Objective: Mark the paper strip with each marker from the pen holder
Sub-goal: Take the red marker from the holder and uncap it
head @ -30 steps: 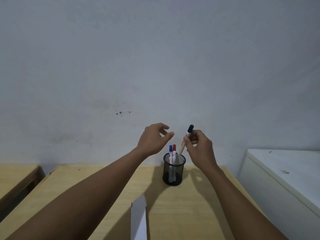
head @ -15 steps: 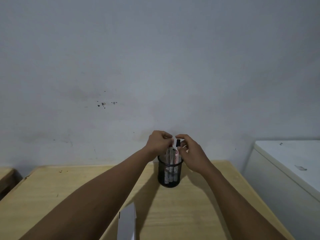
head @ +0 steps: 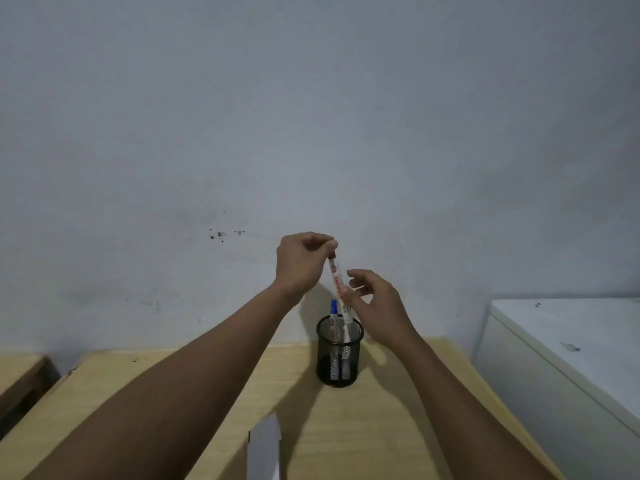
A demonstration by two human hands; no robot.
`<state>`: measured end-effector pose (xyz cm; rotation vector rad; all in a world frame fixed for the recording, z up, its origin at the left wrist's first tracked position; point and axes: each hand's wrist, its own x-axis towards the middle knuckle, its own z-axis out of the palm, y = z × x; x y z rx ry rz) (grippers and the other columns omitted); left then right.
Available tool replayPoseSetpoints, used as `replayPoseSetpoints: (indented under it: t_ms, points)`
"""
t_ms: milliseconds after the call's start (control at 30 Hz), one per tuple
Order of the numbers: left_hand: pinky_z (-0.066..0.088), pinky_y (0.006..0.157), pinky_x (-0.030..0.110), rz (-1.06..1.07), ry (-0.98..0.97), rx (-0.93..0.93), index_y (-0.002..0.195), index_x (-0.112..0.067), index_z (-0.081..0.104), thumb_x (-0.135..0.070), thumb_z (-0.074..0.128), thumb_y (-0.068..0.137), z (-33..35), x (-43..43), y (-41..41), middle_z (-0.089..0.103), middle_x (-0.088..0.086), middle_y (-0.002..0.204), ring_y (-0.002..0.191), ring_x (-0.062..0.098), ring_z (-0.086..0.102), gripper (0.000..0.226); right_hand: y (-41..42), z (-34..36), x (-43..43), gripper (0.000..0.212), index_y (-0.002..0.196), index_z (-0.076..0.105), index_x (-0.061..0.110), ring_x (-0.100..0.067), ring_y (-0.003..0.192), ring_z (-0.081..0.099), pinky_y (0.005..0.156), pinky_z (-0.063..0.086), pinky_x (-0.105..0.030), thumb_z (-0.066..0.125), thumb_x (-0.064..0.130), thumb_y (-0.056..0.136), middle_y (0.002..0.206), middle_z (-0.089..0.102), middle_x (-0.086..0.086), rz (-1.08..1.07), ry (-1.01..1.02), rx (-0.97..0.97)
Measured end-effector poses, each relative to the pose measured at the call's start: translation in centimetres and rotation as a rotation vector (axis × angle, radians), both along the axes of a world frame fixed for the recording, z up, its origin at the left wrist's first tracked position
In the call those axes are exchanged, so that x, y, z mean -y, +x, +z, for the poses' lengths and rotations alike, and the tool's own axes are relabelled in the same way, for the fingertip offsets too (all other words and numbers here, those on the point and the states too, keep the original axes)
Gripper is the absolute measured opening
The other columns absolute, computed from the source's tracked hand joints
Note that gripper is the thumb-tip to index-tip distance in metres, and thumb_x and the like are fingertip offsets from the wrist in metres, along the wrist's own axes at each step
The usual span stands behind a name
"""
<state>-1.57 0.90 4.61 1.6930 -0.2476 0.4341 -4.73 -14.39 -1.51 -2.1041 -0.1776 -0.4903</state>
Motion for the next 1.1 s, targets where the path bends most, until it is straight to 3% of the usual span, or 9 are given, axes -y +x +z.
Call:
replayPoseSetpoints:
  t_ms: [100, 200, 300, 400, 567, 767, 933, 1100]
  points:
    - [0.052, 0.086, 0.027, 0.052, -0.152, 0.001, 0.098, -0.011, 0.078, -0.017, 0.073, 0.09, 2.6, -2.5, -2.7, 0.075, -0.002, 0.089, 0.087, 0.008, 0.068, 0.011, -2.1, 2.0, -2.0, 0.028, 0.119, 0.068, 0.023, -0.007, 0.087, 0.069, 0.073, 0.058, -0.024, 0.072, 0.027, 0.092, 0.101, 0.071, 0.007, 0.078, 0.084, 0.012]
    - [0.047, 0.083, 0.035, 0.082, -0.288, -0.11, 0.095, -0.016, 0.077, -0.021, 0.071, 0.091, 3.4, -5.6, -5.4, 0.073, -0.001, 0.095, 0.095, 0.015, 0.063, 0.009, -4.4, 3.6, -4.1, 0.02, 0.11, 0.074, 0.015, -0.016, 0.071, 0.074, 0.072, 0.064, -0.031, 0.074, 0.014, 0.09, 0.091, 0.077, -0.004, 0.156, 0.483, 0.026]
    - [0.044, 0.071, 0.037, 0.059, -0.349, -0.234, 0.095, -0.018, 0.075, -0.026, 0.072, 0.09, 2.4, -8.4, -8.2, 0.076, 0.003, 0.097, 0.098, 0.021, 0.064, 0.01, -6.5, 4.2, -6.6, 0.023, 0.111, 0.074, 0.005, -0.022, 0.075, 0.073, 0.073, 0.062, -0.032, 0.074, 0.009, 0.089, 0.087, 0.075, -0.012, 0.283, 0.907, -0.028]
    - [0.046, 0.075, 0.039, 0.065, -0.378, -0.293, 0.096, -0.017, 0.076, -0.027, 0.073, 0.09, 0.9, -10.2, -10.8, 0.077, 0.0, 0.095, 0.1, 0.02, 0.065, 0.012, -8.2, 4.0, -9.7, 0.023, 0.11, 0.071, 0.0, -0.025, 0.078, 0.072, 0.078, 0.062, -0.036, 0.074, 0.005, 0.088, 0.087, 0.074, -0.013, 0.364, 1.124, -0.108]
    - [0.051, 0.086, 0.045, 0.064, -0.536, -0.453, 0.083, -0.015, 0.078, -0.03, 0.078, 0.086, -0.4, -13.0, -13.5, 0.078, -0.001, 0.095, 0.096, 0.014, 0.067, 0.016, -10.3, 3.2, -13.3, 0.018, 0.104, 0.07, -0.005, -0.025, 0.073, 0.073, 0.08, 0.063, -0.032, 0.072, -0.001, 0.087, 0.082, 0.074, -0.018, 0.433, 1.154, -0.16]
    - [0.048, 0.082, 0.042, 0.064, -0.487, -0.46, 0.085, -0.015, 0.077, -0.03, 0.077, 0.086, -1.1, -14.3, -14.6, 0.08, -0.004, 0.085, 0.096, 0.013, 0.065, 0.015, -11.1, 1.7, -15.3, 0.011, 0.1, 0.072, -0.003, -0.024, 0.075, 0.074, 0.077, 0.062, -0.029, 0.07, 0.001, 0.089, 0.086, 0.076, -0.018, 0.479, 1.171, -0.154]
    - [0.045, 0.083, 0.043, 0.091, -0.48, -0.516, 0.086, -0.016, 0.075, -0.031, 0.076, 0.087, -2.0, -15.0, -14.0, 0.08, -0.006, 0.081, 0.095, 0.011, 0.063, 0.016, -11.2, 1.3, -15.5, 0.018, 0.103, 0.073, -0.005, -0.029, 0.083, 0.075, 0.084, 0.061, -0.032, 0.074, -0.002, 0.086, 0.093, 0.077, -0.025, 0.461, 1.007, -0.105]
    - [0.042, 0.08, 0.04, 0.186, -0.46, -0.502, 0.083, -0.013, 0.076, -0.033, 0.077, 0.086, -3.5, -16.2, -12.7, 0.079, -0.005, 0.081, 0.084, 0.013, 0.058, 0.02, -11.4, 0.0, -14.3, 0.02, 0.105, 0.079, 0.011, -0.033, 0.105, 0.074, 0.098, 0.056, -0.04, 0.077, 0.003, 0.086, 0.103, 0.08, -0.009, 0.431, 0.677, -0.063]
